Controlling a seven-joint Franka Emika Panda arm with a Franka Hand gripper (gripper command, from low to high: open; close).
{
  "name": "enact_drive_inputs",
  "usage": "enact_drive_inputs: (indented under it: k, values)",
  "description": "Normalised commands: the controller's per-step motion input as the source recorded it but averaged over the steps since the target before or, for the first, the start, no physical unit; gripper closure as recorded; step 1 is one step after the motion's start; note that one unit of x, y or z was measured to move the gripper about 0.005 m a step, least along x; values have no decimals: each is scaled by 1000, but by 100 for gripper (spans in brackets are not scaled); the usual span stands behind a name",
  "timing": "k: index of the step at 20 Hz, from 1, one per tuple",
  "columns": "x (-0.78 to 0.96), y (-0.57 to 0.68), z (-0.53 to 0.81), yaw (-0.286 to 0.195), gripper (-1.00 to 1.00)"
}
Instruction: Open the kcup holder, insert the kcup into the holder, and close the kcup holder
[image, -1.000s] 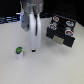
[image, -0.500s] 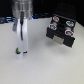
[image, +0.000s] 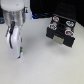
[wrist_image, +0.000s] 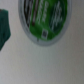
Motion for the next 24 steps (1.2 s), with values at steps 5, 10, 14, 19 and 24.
enact_drive_inputs:
  k: [5, 10, 14, 19, 24]
  values:
    - [100, 62, -111, -227, -100]
    - [63, 107, -1, -171, -100]
    - [-10, 0, -19, -27, 100]
    - [0, 0, 0, 0, 100]
    - [3, 153, 361, 0, 100]
